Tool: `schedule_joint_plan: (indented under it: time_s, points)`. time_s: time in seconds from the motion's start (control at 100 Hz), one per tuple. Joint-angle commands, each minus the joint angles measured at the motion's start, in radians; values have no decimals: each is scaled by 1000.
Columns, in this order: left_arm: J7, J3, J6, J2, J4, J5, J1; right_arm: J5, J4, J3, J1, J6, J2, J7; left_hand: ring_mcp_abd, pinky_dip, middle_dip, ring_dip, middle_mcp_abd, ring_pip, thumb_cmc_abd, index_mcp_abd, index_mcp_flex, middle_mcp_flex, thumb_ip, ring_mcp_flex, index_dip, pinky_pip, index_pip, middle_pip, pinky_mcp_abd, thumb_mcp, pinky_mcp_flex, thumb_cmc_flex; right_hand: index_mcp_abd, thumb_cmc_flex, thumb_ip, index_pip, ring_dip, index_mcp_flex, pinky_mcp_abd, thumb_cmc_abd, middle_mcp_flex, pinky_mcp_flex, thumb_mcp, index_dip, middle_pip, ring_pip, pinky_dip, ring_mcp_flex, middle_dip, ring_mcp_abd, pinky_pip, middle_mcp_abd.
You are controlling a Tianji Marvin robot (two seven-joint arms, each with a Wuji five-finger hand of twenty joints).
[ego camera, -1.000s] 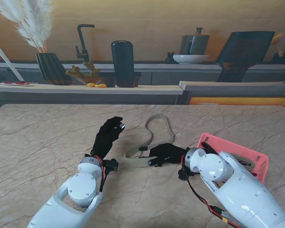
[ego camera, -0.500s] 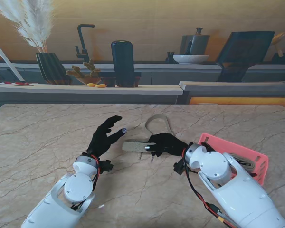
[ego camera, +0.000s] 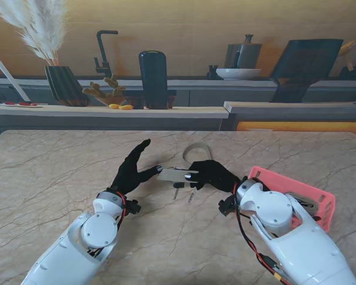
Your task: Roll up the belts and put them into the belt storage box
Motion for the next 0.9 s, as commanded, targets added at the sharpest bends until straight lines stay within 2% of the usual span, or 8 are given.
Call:
schedule_joint_plan:
  time_s: [0.0, 0.05, 0.28, 0.31, 0.4, 0.44, 0.63, 0.89]
  points:
    - [-9, 2, -2, -8, 8, -11, 2, 5, -23, 8, -18, -15, 3, 0, -40, 3, -12, -17, -38, -15, -50, -40, -20, -32, -15, -27, -3, -22, -58, -29, -49, 30, -5, -43, -153, 87, -15, 53, 21, 54, -36, 27, -7, 4, 104, 20, 18, 32, 21, 29, 16, -23, 35, 32]
    - [-20, 1, -3, -6, 9, -20, 3, -4, -28, 15, -22, -23, 5, -1, -39, 5, -10, -20, -39, -15, -51, -43, -23, -33, -18, -26, -11, -22, -96, -30, -48, 31, -4, -46, -155, 86, -15, 52, 22, 53, -36, 27, -7, 5, 104, 20, 17, 31, 21, 29, 16, -23, 34, 31]
    - [-95, -19, -49, 9, -2, -66, 16, -21, -37, 39, -32, -29, 6, -10, -28, 15, 0, -23, -34, -16, -78, -65, -9, -17, -40, 7, 41, -3, -23, 2, -23, 42, 10, -93, -153, 86, -15, 51, 21, 52, -37, 28, -7, 5, 104, 23, 13, 25, 20, 28, 14, -26, 29, 28]
    - [-106, -21, -55, 12, -2, -70, 17, -22, -37, 41, -32, -30, 5, -14, -24, 12, -8, -24, -32, -20, -102, -65, -15, -4, -60, 18, 52, -1, 24, 6, -16, 102, 18, -124, -155, 86, -15, 51, 21, 52, -37, 28, -7, 5, 104, 24, 13, 24, 20, 28, 14, -26, 29, 26]
    - [-142, -26, -63, 20, -5, -83, 20, -28, -38, 47, -34, -35, 4, -26, -29, 10, -12, -26, -42, -25, -113, -70, -14, -7, -71, 19, 46, -3, 29, 4, -17, 124, 19, -142, -156, 86, -16, 51, 21, 52, -37, 29, -7, 5, 104, 25, 13, 23, 20, 28, 14, -26, 29, 27]
    - [-151, -26, -68, 22, -6, -85, 20, -34, -39, 49, -35, -36, 2, -34, -30, 8, -19, -28, -46, -30, -123, -72, -12, -5, -88, 24, 29, -5, 29, 2, -17, 171, 24, -165, -155, 86, -15, 51, 21, 52, -37, 28, -6, 5, 104, 26, 14, 23, 20, 30, 15, -25, 28, 27]
    - [-177, -26, -87, 30, -15, -87, 24, -39, -38, 62, -36, -31, -1, -50, -27, 9, -21, -28, -44, -30, -141, -87, -12, -3, -94, 29, 25, -1, 33, 2, -13, 196, 32, -169, -153, 86, -15, 50, 21, 52, -38, 28, -6, 6, 104, 25, 14, 21, 21, 31, 15, -28, 28, 25]
    - [-230, 28, -93, 35, 1, -106, -16, 42, -30, 45, -26, -18, -13, -50, -31, 4, -27, -35, -47, -42, -159, -143, -20, -21, -100, 15, 14, -9, 16, -8, -22, 225, 23, -168, -153, 87, -14, 49, 22, 53, -37, 27, -6, 6, 105, 26, 14, 19, 21, 31, 15, -28, 27, 28]
